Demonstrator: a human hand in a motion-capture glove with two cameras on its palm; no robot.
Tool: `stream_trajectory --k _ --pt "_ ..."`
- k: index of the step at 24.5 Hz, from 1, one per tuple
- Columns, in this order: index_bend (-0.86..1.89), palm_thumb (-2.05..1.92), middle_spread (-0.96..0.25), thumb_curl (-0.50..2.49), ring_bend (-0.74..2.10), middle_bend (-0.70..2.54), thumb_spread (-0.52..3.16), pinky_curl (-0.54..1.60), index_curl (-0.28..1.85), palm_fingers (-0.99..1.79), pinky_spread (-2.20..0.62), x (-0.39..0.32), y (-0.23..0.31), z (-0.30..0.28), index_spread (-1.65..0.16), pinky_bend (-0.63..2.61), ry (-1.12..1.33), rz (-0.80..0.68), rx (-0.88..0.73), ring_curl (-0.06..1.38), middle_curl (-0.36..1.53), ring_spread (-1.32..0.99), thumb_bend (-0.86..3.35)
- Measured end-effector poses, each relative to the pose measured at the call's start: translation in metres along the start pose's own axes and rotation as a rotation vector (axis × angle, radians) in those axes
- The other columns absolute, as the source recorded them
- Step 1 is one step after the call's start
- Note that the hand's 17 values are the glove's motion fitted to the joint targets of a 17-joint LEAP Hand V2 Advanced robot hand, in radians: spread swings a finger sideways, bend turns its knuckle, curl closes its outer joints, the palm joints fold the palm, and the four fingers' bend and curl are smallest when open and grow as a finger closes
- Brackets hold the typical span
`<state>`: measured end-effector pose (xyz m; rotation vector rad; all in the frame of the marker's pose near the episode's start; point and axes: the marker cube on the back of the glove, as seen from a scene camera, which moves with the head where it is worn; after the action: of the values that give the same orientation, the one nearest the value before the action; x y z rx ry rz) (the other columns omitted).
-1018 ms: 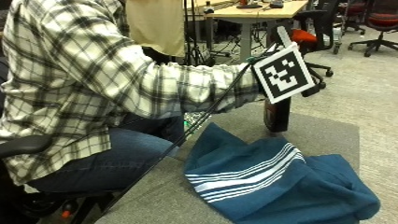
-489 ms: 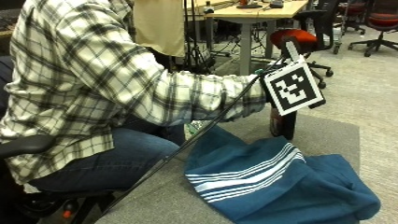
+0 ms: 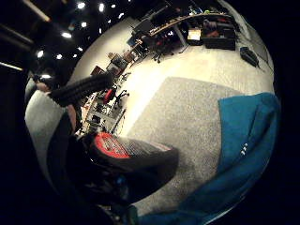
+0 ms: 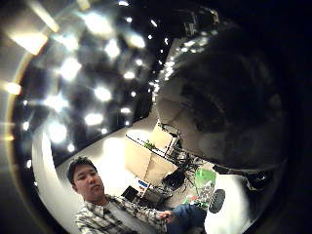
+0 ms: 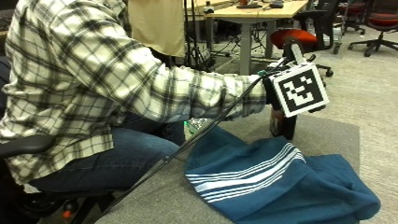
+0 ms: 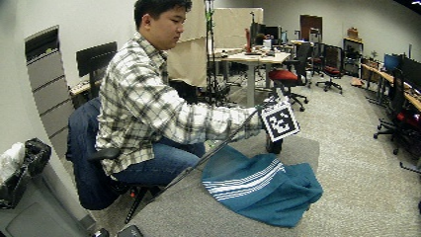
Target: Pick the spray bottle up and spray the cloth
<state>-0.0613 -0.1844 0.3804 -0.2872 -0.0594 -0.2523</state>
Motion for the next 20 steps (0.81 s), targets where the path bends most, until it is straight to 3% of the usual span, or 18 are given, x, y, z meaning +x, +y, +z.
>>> stream_trajectory --k 6,11,13,20 --pt "0.05 0.96 -0.11 0.77 0.56 0.49 0.39 0.42 0.49 0.98 -0.06 0.002 0.005 -0.004 -0.26 0.52 0.040 0.032 -0.069 0.45 0.48 -0.17 -0.06" --pt "0.06 0.77 -0.11 0.69 0.48 0.40 0.60 0.45 0.46 0.14 0.09 0.000 0.015 -0.009 -0.33 0.41 0.030 0.067 -0.098 0.47 0.46 -0.08 -0.10" --pt "0.09 0.72 -0.11 0.66 0.41 0.35 0.65 0.45 0.44 -0.01 0.12 0.000 0.018 -0.011 -0.35 0.43 0.063 0.074 -0.102 0.45 0.43 -0.05 -0.10" --pt "0.13 0.59 -0.10 0.59 0.29 0.19 0.78 0.35 0.35 -0.06 0.18 -0.009 0.032 -0.026 -0.39 0.43 0.320 0.092 -0.144 0.32 0.36 0.02 -0.06"
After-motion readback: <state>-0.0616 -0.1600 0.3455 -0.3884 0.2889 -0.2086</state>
